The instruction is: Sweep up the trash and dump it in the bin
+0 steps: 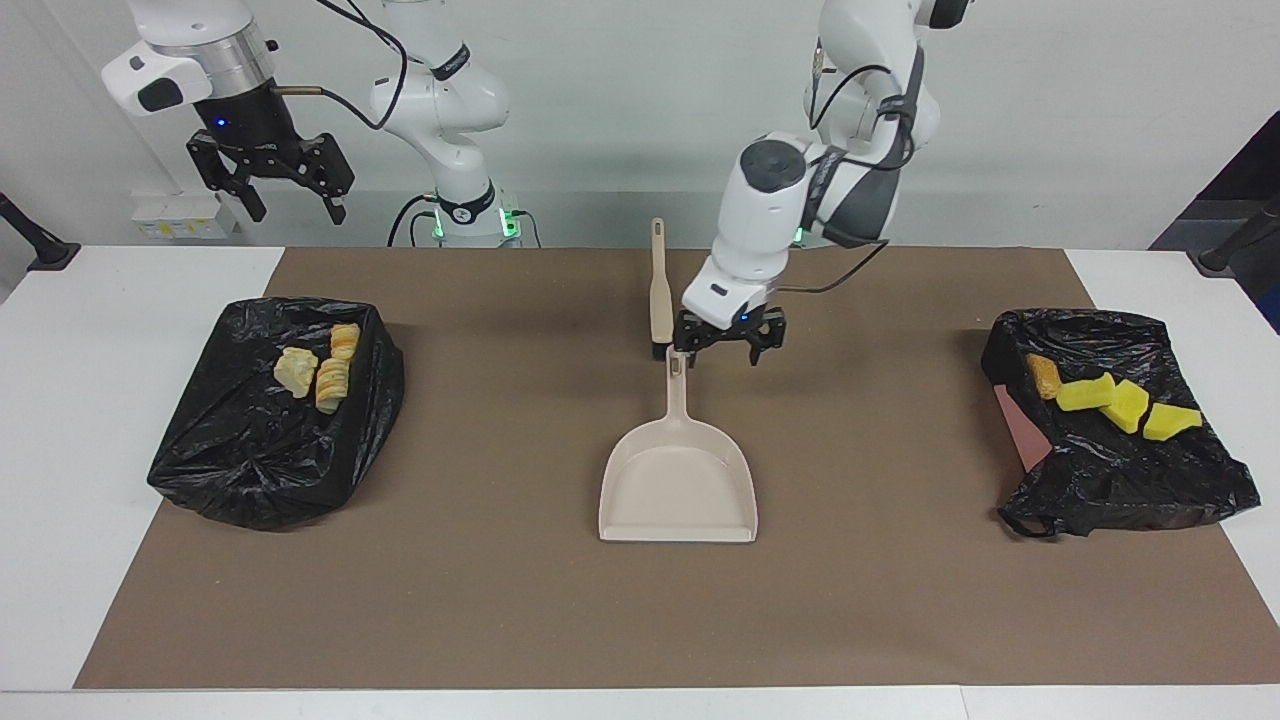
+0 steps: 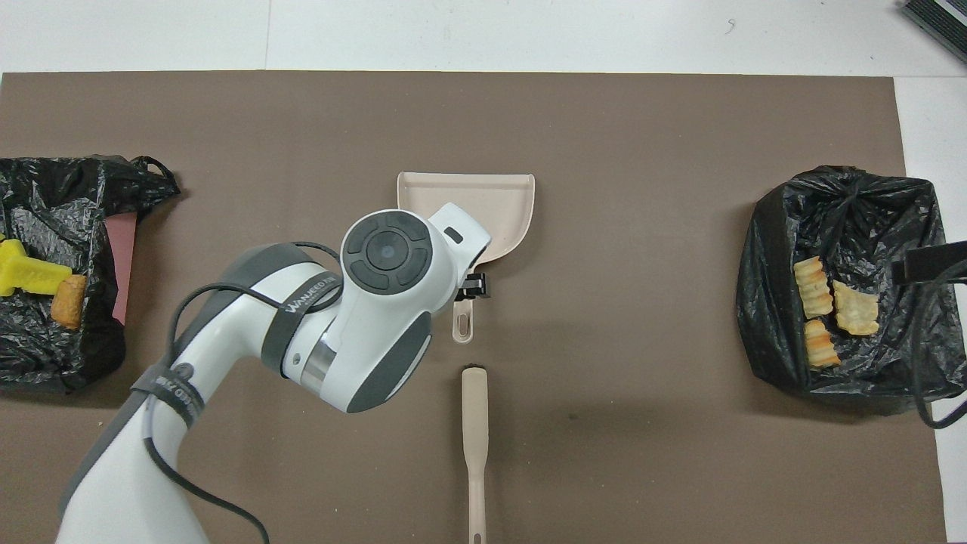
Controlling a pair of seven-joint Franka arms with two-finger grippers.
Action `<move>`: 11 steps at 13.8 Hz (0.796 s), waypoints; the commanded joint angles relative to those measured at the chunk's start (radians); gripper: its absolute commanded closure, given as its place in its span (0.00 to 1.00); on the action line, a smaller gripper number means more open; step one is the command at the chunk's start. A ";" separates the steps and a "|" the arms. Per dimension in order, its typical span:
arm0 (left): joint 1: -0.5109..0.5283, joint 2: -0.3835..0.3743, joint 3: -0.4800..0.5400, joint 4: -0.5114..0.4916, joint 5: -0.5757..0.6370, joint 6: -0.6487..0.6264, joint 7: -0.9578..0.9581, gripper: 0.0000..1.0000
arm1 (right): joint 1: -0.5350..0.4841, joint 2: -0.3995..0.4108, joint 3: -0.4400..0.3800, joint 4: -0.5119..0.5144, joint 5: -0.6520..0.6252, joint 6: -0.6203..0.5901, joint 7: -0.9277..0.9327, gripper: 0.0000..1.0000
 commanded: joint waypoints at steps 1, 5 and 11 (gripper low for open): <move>0.089 -0.066 -0.002 0.034 -0.012 -0.115 0.118 0.00 | -0.003 -0.008 0.000 -0.012 0.019 0.007 -0.009 0.00; 0.211 -0.070 0.001 0.141 -0.019 -0.277 0.316 0.00 | -0.003 -0.008 0.000 -0.012 0.019 0.007 -0.009 0.00; 0.403 -0.165 0.013 0.141 -0.025 -0.379 0.596 0.00 | -0.003 -0.009 -0.001 -0.014 0.019 0.007 -0.007 0.00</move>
